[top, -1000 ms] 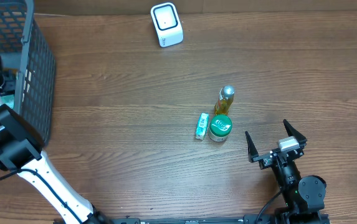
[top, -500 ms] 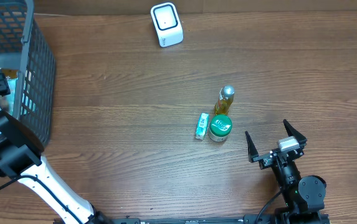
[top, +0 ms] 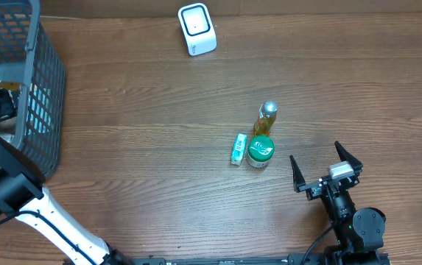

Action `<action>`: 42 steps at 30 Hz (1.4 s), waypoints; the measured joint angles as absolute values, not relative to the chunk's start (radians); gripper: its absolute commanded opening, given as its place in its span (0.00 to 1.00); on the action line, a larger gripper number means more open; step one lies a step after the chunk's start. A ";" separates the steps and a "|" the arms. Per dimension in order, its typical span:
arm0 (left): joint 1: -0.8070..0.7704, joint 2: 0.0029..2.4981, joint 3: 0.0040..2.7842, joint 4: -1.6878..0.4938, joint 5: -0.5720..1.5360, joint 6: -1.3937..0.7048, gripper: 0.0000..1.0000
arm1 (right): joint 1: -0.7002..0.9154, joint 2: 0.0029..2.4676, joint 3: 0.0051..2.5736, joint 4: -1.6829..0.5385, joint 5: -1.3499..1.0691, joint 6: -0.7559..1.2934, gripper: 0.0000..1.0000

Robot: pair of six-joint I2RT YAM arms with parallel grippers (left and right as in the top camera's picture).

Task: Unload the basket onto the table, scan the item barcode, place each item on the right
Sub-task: 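Lower the left gripper into the basket and grasp the mint-green wipes pack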

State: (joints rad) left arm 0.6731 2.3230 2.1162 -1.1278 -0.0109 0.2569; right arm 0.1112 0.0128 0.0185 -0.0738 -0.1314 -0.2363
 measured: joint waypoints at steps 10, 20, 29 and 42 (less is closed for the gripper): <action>0.685 2.323 2.116 -1.140 0.142 0.270 1.00 | 0.111 0.013 0.019 -0.073 -0.131 -0.237 1.00; 0.582 2.323 2.116 -1.105 0.169 0.268 1.00 | 0.111 0.013 0.019 -0.073 -0.131 -0.236 1.00; 0.543 2.331 2.088 -1.072 0.090 0.261 1.00 | 0.111 0.013 0.019 -0.073 -0.131 -0.237 1.00; 0.545 2.368 2.019 -1.014 0.047 0.243 0.79 | 0.111 0.013 0.019 -0.073 -0.131 -0.236 1.00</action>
State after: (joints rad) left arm 0.5446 2.3684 2.0193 -1.0142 0.0475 0.2428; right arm 0.1112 0.0128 0.0185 -0.0734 -0.1310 -0.2363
